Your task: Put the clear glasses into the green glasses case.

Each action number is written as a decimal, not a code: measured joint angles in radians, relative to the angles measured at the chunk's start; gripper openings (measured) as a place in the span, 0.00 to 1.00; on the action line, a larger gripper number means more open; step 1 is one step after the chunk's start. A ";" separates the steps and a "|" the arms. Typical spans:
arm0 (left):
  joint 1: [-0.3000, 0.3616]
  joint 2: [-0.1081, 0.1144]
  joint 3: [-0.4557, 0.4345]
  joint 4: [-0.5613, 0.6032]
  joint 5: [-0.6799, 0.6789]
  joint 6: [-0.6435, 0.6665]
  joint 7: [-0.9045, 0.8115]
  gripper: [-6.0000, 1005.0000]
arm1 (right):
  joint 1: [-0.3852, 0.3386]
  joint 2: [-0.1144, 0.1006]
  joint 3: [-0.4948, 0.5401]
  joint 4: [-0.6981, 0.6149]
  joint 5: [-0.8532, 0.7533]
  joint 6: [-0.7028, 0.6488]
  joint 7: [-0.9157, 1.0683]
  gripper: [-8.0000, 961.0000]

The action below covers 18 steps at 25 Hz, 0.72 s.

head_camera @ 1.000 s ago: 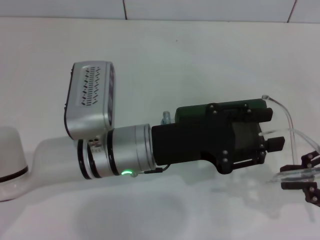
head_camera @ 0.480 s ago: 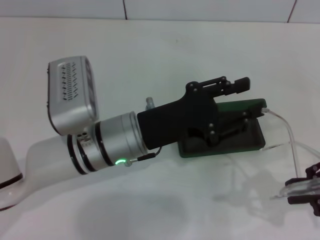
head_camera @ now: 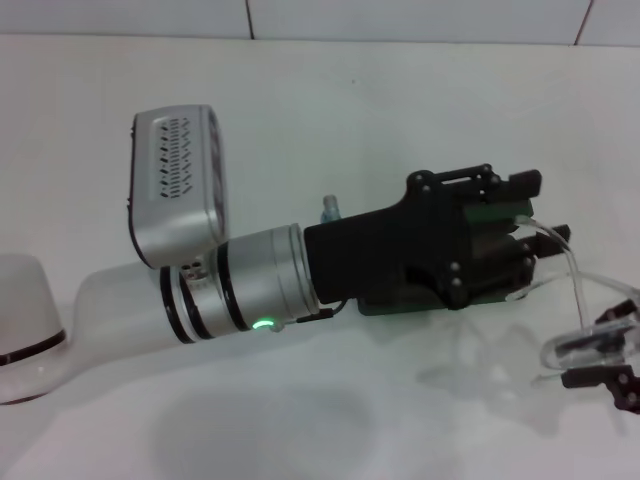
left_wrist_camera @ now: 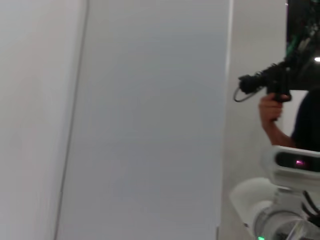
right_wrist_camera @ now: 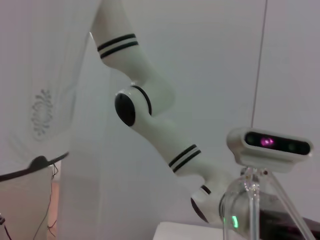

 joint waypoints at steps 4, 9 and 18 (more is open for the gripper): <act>-0.010 0.000 0.030 0.008 0.001 0.000 0.015 0.52 | 0.016 -0.003 -0.002 0.003 0.000 0.012 0.018 0.13; -0.010 0.000 0.040 0.014 -0.003 0.000 0.022 0.52 | 0.026 -0.006 0.001 0.003 0.000 0.013 0.020 0.13; -0.008 0.001 0.043 0.014 0.002 0.006 0.023 0.52 | 0.021 -0.008 0.005 0.004 0.003 0.022 0.024 0.13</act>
